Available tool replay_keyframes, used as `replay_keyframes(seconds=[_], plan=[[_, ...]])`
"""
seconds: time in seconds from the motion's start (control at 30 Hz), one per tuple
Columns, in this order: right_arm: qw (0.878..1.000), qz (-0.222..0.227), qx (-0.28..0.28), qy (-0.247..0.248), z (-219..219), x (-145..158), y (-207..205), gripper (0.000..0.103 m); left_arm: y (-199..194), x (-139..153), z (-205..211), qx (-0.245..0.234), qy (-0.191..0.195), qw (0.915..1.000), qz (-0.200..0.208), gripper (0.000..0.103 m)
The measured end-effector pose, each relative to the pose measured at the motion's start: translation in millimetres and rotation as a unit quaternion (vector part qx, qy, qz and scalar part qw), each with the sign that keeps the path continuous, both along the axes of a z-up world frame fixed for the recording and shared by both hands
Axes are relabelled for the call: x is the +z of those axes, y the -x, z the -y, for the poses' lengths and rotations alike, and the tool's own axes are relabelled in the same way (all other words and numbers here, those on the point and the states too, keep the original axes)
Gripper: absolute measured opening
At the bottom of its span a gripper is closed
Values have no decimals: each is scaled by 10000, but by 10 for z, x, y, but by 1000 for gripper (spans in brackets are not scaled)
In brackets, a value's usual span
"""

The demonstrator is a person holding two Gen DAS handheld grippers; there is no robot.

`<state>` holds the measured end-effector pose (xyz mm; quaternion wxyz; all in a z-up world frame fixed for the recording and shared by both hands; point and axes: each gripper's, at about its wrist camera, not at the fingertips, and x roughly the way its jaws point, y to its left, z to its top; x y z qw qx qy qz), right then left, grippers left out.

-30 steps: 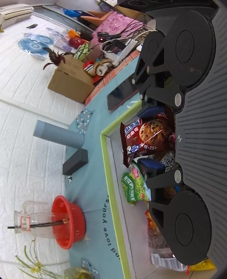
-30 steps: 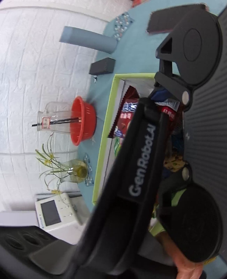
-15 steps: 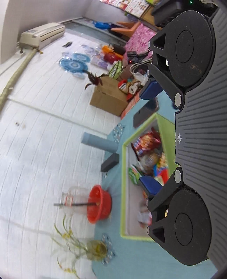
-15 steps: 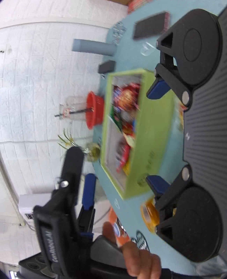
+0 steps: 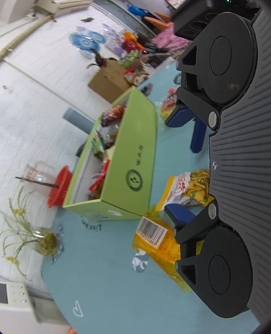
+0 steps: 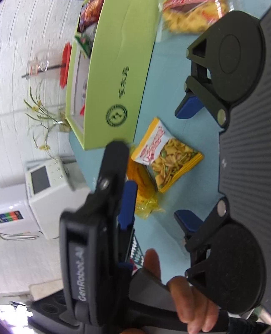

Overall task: Organize snacks
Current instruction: 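Return the left gripper to the table and grasp the yellow snack bag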

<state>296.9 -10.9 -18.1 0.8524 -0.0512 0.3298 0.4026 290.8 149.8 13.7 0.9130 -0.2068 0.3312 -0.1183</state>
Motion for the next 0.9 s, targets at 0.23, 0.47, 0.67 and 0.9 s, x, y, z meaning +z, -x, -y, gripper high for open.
replay_keyframes(seconds=[0.23,0.47,0.67,0.9], plan=[[9981,174,349,486,-248,-55,-30,93,-148,-237,9,-140,18,9985,-520,42],[9981,223,287,499,22,18,248,94,86,-310,245,-406,304,9961,-723,44],[9977,255,129,615,329,18,572,94,417,-270,678,-714,88,9953,-652,49],[9984,151,-487,232,620,15,558,93,469,-99,602,-379,-197,9985,-353,67]])
